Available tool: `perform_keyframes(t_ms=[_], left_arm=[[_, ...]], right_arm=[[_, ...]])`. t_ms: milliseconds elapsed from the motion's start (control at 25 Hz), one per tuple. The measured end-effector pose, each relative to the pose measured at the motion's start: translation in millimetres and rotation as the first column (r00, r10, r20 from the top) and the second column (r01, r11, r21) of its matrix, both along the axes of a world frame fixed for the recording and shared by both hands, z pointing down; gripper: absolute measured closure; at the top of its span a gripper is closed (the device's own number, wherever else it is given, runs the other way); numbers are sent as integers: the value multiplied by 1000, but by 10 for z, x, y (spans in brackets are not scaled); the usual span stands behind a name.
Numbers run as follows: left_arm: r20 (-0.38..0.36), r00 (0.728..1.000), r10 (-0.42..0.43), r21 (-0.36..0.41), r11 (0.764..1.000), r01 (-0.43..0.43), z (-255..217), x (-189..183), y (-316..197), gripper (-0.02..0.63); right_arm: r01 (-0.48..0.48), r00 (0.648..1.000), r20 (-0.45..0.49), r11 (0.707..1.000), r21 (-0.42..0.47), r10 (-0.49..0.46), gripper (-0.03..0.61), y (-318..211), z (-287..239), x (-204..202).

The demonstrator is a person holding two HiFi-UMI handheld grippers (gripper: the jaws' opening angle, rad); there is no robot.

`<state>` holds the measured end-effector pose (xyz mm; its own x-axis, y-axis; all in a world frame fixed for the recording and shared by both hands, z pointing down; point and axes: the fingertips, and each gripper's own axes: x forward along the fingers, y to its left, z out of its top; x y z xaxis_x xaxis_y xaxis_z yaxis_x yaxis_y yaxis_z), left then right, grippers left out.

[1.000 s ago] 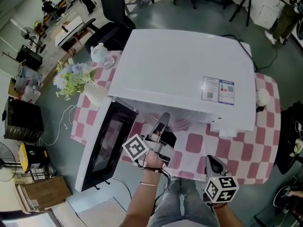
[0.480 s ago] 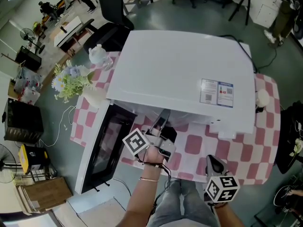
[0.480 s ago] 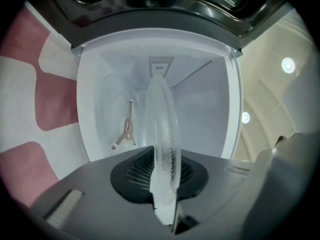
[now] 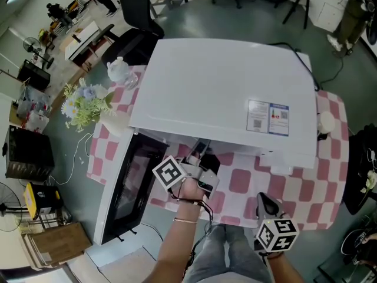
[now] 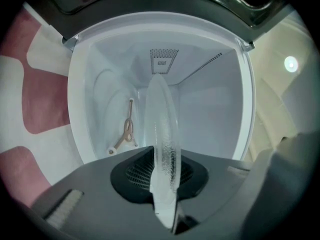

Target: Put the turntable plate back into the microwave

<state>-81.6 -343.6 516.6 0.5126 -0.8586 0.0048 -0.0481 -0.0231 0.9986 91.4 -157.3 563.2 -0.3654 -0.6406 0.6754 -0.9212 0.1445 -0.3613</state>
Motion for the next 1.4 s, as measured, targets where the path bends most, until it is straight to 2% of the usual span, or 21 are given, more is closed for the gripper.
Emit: perform_keyframes(t_ms=[1400], left_arm=[[15,1000,-2,-69,998,3,100,46,-273,574]], right_arm=[[-3,1000,22,1000,-18,3,569,-91,7,-31]])
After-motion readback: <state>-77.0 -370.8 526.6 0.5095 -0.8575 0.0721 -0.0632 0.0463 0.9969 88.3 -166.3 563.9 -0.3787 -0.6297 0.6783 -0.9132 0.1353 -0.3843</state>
